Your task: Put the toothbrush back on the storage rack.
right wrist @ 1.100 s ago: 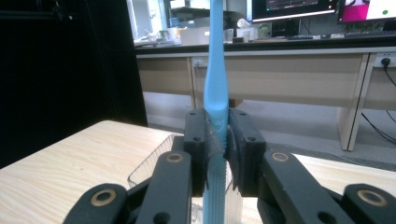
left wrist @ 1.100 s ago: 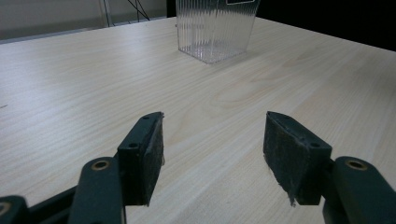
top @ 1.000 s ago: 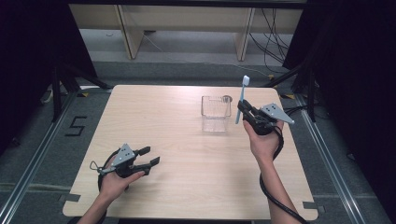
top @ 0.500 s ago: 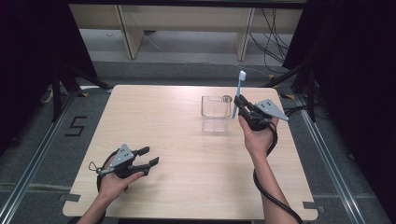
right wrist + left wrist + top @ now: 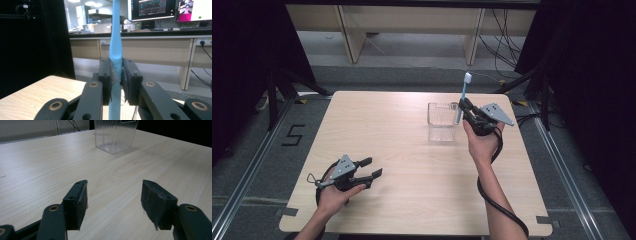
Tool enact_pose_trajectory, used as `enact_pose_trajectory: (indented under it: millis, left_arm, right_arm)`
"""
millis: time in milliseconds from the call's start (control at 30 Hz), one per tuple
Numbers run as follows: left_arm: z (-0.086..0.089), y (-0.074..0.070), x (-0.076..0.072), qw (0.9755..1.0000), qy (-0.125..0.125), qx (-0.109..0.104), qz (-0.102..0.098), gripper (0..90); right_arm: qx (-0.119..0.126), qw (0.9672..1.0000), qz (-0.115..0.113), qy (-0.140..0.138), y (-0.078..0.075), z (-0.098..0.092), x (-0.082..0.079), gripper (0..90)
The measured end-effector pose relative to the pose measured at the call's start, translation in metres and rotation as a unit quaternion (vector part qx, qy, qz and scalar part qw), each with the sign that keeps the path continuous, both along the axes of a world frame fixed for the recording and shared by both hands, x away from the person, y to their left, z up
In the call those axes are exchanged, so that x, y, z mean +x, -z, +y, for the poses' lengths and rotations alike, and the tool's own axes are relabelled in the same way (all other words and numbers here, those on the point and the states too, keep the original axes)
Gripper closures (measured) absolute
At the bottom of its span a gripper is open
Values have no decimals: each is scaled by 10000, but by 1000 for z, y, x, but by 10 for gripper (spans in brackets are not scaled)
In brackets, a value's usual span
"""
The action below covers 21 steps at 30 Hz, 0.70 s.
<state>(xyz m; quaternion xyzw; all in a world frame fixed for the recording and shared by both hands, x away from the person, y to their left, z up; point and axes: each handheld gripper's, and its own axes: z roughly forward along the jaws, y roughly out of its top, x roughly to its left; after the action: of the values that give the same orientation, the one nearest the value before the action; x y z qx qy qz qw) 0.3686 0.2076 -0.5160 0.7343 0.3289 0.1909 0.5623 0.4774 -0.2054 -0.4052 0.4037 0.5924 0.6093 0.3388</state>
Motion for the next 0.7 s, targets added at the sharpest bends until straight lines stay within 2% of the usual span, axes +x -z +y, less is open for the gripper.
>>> enact_pose_trajectory:
  millis: [67, 300, 367, 400, 600, 633, 700]
  left_arm:
    - [0, 0, 0, 10000, 7, 3, -4, 377]
    - [0, 0, 0, 10000, 6, 7, -1, 377]
    - [0, 0, 0, 10000, 8, 4, -1, 377]
    - [0, 0, 0, 10000, 9, 5, 0, 377]
    - [0, 0, 0, 10000, 18, 12, 0, 377]
    - [0, 0, 0, 10000, 15, 6, -2, 377]
    - [0, 0, 0, 10000, 17, 7, -1, 377]
  right_arm:
    - [-40, 10000, 6, 28, 0, 0, 1, 789]
    - [70, 10000, 24, 52, 5, 2, 5, 789]
    - [14, 10000, 43, 87, 6, 1, 6, 789]
    - [101, 9999, 10, 74, 6, 2, 6, 789]
    - [32, 10000, 12, 79, 6, 5, 8, 789]
    - [-38, 10000, -73, 29, 7, 4, 10, 789]
    - [-6, 10000, -26, 19, 7, 4, 10, 789]
